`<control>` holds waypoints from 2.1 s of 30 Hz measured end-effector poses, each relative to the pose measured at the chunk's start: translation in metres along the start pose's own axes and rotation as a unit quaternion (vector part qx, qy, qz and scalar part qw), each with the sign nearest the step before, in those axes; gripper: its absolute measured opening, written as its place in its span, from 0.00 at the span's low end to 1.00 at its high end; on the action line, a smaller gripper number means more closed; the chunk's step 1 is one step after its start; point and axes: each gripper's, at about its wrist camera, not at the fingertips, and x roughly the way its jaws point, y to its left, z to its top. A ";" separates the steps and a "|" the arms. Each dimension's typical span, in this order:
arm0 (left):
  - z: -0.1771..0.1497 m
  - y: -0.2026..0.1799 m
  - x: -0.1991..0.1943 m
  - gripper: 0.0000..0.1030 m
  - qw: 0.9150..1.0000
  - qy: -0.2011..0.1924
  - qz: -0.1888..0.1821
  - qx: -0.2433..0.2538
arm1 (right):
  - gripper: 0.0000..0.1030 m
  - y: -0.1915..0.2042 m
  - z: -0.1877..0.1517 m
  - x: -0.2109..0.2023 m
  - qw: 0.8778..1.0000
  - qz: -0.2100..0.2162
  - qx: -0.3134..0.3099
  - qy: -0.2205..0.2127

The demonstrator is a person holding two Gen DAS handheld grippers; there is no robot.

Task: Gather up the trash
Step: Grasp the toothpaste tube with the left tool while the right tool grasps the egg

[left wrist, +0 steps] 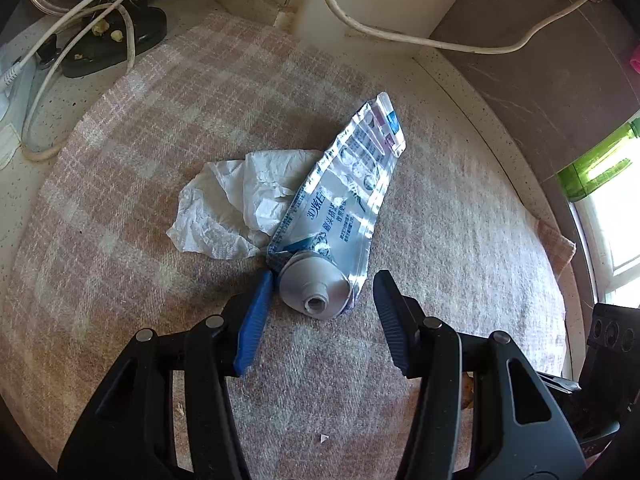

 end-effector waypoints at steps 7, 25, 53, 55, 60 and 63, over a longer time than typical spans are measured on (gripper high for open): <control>0.003 0.003 0.003 0.41 1.000 -0.005 0.009 0.006 | 0.49 -0.004 -0.001 0.000 1.000 0.000 0.004 0.004; -0.004 0.001 -0.005 0.40 1.000 -0.014 0.007 0.005 | 0.47 0.003 0.006 0.006 1.000 -0.022 -0.009 0.000; -0.011 0.001 -0.019 0.32 0.999 0.028 -0.019 0.023 | 0.45 -0.011 -0.019 -0.061 0.998 -0.033 -0.002 -0.059; -0.002 0.001 -0.009 0.33 0.999 0.045 -0.008 0.018 | 0.45 -0.012 -0.023 -0.064 0.998 -0.034 0.001 -0.061; 0.010 -0.013 0.012 0.53 0.996 0.084 0.009 0.028 | 0.45 -0.018 -0.030 -0.074 0.997 -0.036 0.010 -0.068; 0.009 -0.036 0.019 0.69 0.992 0.101 0.044 0.065 | 0.45 -0.020 -0.034 -0.079 0.997 -0.037 0.015 -0.071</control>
